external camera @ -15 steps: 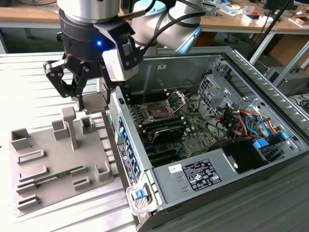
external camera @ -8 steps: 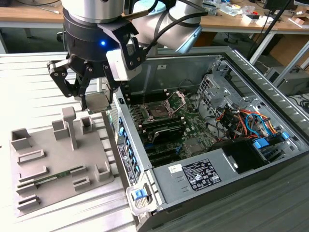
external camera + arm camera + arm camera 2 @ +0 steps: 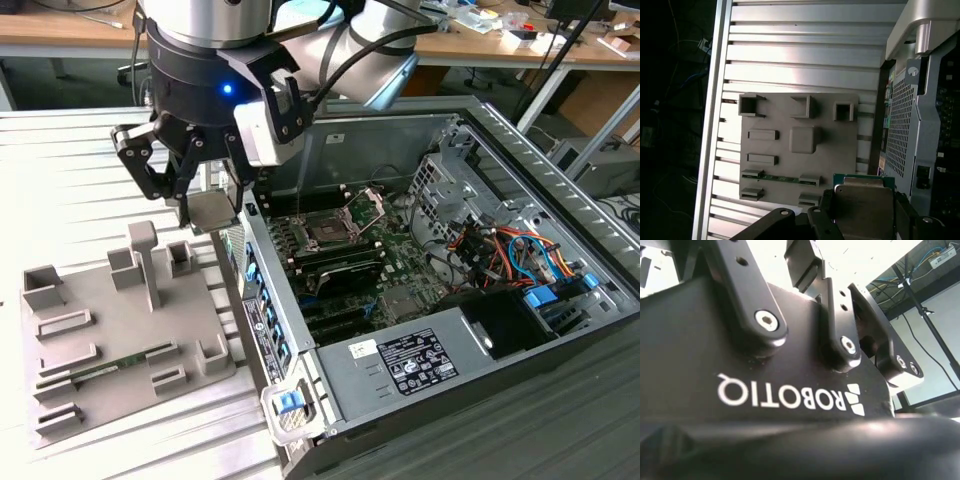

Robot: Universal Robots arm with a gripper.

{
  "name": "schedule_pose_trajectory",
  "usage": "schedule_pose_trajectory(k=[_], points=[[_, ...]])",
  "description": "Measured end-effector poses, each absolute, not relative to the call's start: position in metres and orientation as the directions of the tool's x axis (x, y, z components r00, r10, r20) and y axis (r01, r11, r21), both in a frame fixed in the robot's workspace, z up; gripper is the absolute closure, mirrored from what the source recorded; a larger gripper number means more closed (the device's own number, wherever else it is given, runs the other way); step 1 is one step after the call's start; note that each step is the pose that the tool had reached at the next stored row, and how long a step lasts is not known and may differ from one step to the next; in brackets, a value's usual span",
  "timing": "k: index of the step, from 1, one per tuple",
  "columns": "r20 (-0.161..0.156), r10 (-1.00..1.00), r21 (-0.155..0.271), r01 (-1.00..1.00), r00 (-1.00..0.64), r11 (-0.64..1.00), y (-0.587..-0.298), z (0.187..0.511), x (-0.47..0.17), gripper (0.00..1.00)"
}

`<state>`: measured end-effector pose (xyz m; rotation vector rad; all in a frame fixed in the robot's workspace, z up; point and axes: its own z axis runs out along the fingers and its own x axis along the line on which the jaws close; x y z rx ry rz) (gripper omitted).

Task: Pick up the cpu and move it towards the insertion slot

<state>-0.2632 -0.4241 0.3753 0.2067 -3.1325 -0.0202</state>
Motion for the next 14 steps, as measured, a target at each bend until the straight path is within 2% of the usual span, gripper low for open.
schedule_pose_trajectory(k=[14], points=[[0.001, -0.131, 0.013, -0.131, -0.991, 0.991, -0.4241, 0.3753, -0.2541, 0.45]])
